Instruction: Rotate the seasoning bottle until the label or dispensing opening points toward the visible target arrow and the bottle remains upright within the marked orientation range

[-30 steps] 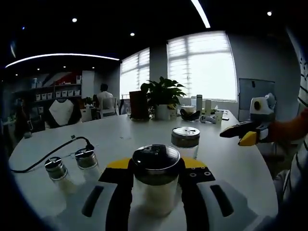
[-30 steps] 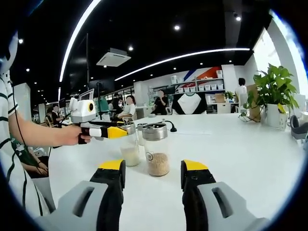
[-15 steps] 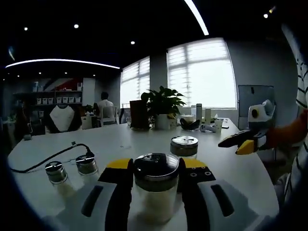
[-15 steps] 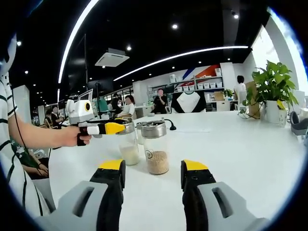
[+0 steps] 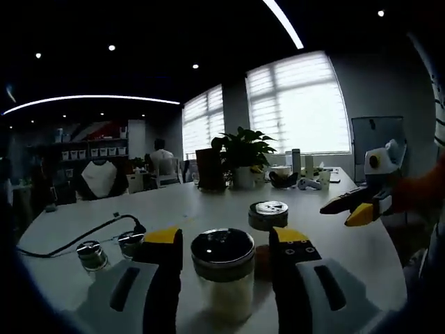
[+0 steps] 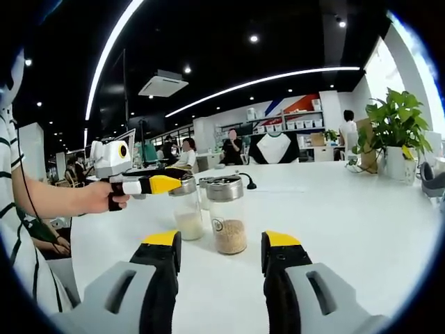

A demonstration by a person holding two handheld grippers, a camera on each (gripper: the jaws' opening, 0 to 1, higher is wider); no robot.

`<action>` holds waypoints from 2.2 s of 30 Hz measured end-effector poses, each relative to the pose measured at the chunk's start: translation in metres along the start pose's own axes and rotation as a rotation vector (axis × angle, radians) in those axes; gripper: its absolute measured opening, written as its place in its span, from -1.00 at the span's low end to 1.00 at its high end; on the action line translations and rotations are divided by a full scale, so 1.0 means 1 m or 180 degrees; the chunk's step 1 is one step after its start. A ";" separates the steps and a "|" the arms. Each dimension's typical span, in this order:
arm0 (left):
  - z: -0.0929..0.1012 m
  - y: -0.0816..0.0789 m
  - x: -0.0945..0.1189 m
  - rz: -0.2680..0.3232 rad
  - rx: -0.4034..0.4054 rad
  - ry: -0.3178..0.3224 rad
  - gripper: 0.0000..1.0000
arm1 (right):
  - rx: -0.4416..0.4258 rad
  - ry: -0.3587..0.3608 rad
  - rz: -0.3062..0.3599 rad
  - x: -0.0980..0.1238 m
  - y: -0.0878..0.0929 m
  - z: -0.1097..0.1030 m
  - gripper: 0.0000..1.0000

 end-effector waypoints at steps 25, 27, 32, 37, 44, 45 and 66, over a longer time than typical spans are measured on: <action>-0.003 0.008 -0.004 -0.0117 0.0071 0.0181 -0.19 | -0.0023 -0.0006 -0.0015 -0.002 0.001 0.002 -0.12; -0.002 0.008 -0.004 -0.0140 0.0074 0.0321 -0.19 | -0.0022 -0.0002 -0.0017 -0.001 0.002 0.002 -0.12; -0.002 0.008 -0.005 -0.0175 0.0051 0.0524 -0.19 | -0.0046 0.0017 -0.0012 0.001 0.003 0.003 -0.12; -0.001 0.008 -0.006 -0.0165 0.0103 0.0809 -0.19 | -0.0059 -0.0002 -0.0024 0.001 0.004 0.002 -0.16; 0.000 0.007 -0.009 -0.0232 0.0155 0.1288 -0.19 | -0.0056 -0.0031 -0.0013 0.001 0.003 0.000 -0.16; -0.001 0.007 -0.010 -0.0247 0.0159 0.1340 -0.19 | -0.0053 -0.0034 -0.0016 0.001 0.004 0.000 -0.16; -0.004 -0.013 -0.004 0.0008 0.0213 0.0336 0.16 | -0.0010 -0.0022 0.0003 0.001 -0.001 -0.002 -0.15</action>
Point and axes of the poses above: the point that each gripper's makers call its tool centre point, and the gripper's own axes: x roughly backward along the fingers, z roughly to its right, y roughly out of its underside, the point moved 2 cm from there along x, roughly backward along the fingers, and after that the axes turned 3 degrees about -y, right-handed, at the moved point
